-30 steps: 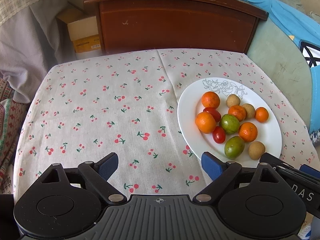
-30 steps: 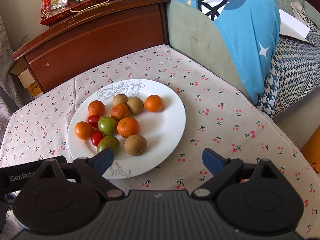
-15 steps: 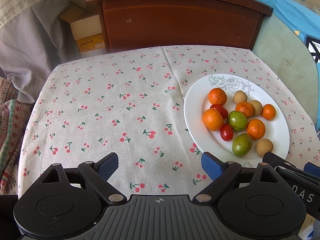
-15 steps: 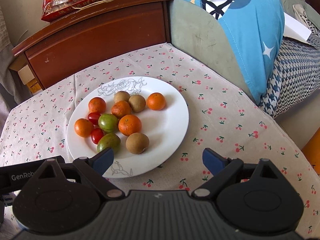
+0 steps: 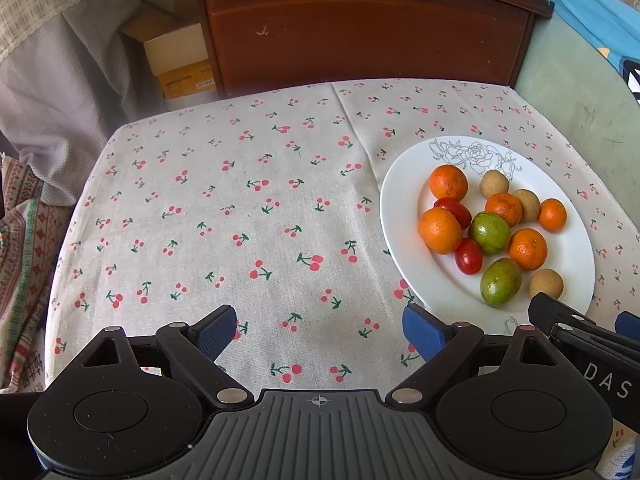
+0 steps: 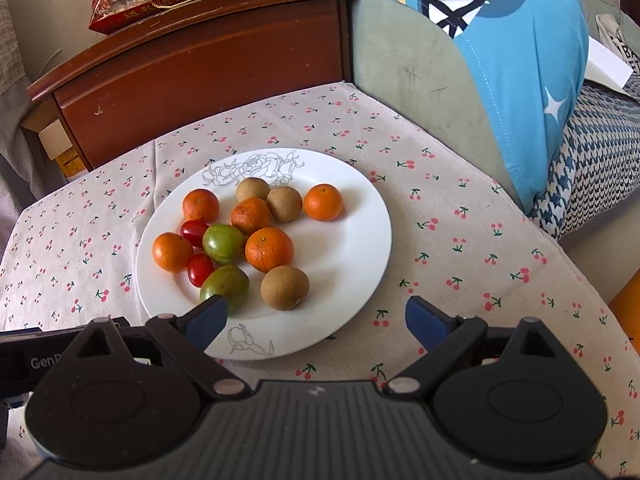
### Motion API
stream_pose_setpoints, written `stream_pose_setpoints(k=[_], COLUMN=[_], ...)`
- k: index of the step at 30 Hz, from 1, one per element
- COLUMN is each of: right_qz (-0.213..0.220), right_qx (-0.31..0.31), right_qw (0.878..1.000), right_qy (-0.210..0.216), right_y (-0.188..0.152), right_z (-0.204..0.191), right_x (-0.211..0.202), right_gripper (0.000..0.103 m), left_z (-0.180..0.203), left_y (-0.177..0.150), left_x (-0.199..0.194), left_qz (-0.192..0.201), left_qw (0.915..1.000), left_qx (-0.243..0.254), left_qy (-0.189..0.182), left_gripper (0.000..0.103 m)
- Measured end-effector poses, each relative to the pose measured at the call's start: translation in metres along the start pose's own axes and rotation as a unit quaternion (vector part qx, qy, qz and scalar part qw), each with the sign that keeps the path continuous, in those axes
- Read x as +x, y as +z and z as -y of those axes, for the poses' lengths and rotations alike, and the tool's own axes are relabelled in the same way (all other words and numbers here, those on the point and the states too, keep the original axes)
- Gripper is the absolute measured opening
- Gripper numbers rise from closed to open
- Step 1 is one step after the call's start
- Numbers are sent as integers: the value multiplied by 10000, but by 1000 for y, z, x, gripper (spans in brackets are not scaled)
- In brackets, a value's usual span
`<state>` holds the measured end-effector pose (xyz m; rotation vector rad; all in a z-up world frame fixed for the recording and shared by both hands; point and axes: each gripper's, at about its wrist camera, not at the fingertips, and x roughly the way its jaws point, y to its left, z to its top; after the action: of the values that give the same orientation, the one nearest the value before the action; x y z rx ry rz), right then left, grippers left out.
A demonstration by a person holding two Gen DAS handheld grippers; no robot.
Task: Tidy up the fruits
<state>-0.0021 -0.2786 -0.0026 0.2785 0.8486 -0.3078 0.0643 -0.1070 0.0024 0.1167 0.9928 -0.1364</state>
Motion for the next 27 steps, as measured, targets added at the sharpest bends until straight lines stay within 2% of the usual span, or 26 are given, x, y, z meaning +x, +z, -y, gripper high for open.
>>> stream_pose_setpoints(k=[27], right_qz=[-40], right_qx=[-309], right_qw=[9995], right_qy=[7], right_y=[-2], right_z=[-9], right_x=[6], right_gripper=[96], left_z=[-5], left_y=[-3], left_x=[8], left_qz=[-200], left_qw=[9997], left_qx=[-15], left_qy=[117], left_gripper=[92])
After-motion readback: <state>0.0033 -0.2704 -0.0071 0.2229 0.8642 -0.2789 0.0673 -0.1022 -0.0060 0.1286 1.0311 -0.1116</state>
